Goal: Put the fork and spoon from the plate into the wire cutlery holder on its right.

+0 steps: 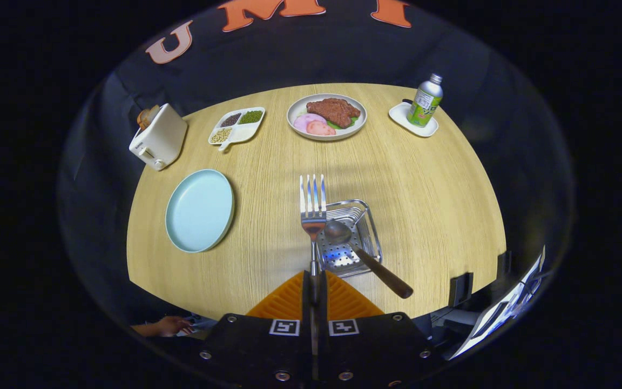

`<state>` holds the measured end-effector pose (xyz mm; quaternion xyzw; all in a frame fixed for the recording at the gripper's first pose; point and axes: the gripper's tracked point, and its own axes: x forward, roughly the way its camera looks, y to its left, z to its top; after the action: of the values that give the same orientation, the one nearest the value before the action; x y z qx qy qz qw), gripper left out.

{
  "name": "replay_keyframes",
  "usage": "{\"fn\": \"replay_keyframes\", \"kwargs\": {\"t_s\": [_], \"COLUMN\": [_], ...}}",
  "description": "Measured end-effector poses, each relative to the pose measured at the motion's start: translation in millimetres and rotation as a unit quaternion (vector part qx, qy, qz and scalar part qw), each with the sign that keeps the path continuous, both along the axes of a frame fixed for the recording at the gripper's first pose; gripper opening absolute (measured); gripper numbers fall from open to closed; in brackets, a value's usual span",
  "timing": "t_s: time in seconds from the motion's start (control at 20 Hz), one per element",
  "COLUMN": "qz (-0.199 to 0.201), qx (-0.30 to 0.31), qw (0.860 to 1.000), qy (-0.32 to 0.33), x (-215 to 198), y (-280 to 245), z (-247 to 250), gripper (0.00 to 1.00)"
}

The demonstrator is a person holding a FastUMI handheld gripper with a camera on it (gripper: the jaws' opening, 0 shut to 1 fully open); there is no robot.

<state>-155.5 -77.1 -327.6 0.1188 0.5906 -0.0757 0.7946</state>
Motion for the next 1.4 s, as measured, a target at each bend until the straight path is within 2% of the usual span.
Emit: {"fn": "replay_keyframes", "kwargs": {"t_s": [0.4,0.7,0.85,1.1,1.2,1.25,1.3,1.35,1.4], "qz": [0.0,0.002,0.003,-0.012,-0.011,-0.014,-0.018,-0.02,-0.02], "qx": [0.003,0.013,0.019,0.008,0.017,0.018,0.017,0.014,0.008], "qw": [1.0,1.0,0.999,0.988,0.979,0.973,0.967,0.96,0.951], "qy": [0.013,-0.007,-0.045,-0.151,-0.205,-0.229,-0.255,-0.281,-0.308], "x": [-14,-8,7,48,67,66,75,83,89], "y": [-11,-12,-14,-29,-30,-35,-38,-40,-44], "z": [-12,-6,10,52,76,93,105,119,134], "gripper": [0.05,0.14,0.18,0.32,0.45,0.57,0.64,0.75,0.79]}}
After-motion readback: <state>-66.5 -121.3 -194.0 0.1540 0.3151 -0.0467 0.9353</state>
